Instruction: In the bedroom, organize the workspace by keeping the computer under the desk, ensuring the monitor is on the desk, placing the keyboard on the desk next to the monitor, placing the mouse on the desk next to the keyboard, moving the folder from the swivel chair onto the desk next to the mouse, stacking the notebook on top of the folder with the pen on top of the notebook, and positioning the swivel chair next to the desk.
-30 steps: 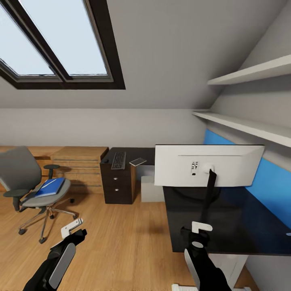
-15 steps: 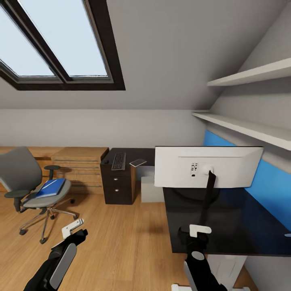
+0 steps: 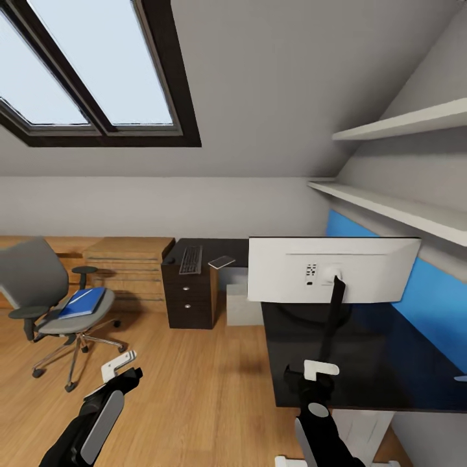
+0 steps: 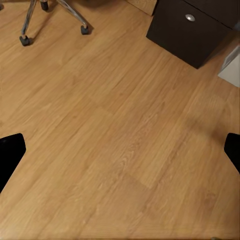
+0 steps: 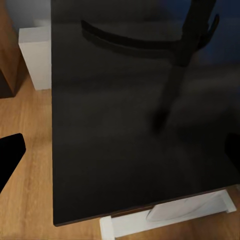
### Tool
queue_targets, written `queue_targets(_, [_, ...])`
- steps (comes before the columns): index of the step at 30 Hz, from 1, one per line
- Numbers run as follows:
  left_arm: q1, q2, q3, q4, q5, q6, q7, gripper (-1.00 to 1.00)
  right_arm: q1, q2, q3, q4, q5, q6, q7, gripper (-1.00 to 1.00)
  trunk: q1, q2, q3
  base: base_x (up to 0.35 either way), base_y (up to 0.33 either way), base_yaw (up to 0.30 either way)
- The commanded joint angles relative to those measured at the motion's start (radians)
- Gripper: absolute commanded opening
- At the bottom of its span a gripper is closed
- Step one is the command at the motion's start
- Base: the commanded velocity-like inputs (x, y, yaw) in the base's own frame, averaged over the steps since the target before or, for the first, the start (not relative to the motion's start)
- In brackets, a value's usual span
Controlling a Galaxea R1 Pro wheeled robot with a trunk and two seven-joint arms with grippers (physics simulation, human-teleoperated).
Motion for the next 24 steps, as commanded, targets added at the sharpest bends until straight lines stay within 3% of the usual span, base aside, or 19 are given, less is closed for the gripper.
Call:
queue_targets(1, [-0.001, 0.001, -0.002, -0.002, 0.008, 0.003, 0.007, 1.00, -0.001, 0.000, 0.002, -0.001, 0.004, 0.009, -0.005, 1.00, -0.003, 0.006, 0.001, 0.000, 0.051, 0.000])
queue_targets(9, [-0.001, 0.001, -0.002, -0.001, 0.011, 0.004, 0.006, 1.00, -0.001, -0.001, 0.001, -0.001, 0.004, 0.009, -0.005, 1.00, -0.034, 0.062, 0.026, 0.000, 0.229, 0.000])
queue_targets(15, [-0.001, 0.000, -0.003, -0.002, 0.008, 0.003, 0.007, 1.00, -0.001, -0.001, 0.002, 0.000, 0.004, 0.009, -0.005, 1.00, -0.057, 0.104, 0.045, 0.000, 0.054, 0.000])
queue_targets(19, [-0.001, -0.028, -0.026, -0.004, 0.003, 0.001, 0.013, 1.00, -0.001, -0.001, 0.002, 0.001, 0.004, 0.009, -0.005, 1.00, -0.072, 0.132, 0.058, 0.000, 0.006, 0.000])
queue_targets(24, [-0.001, -0.035, -0.031, -0.002, 0.003, 0.003, 0.008, 1.00, -0.001, -0.001, 0.002, 0.003, 0.004, 0.009, -0.005, 1.00, -0.092, 0.167, 0.073, 0.000, 0.024, 0.000])
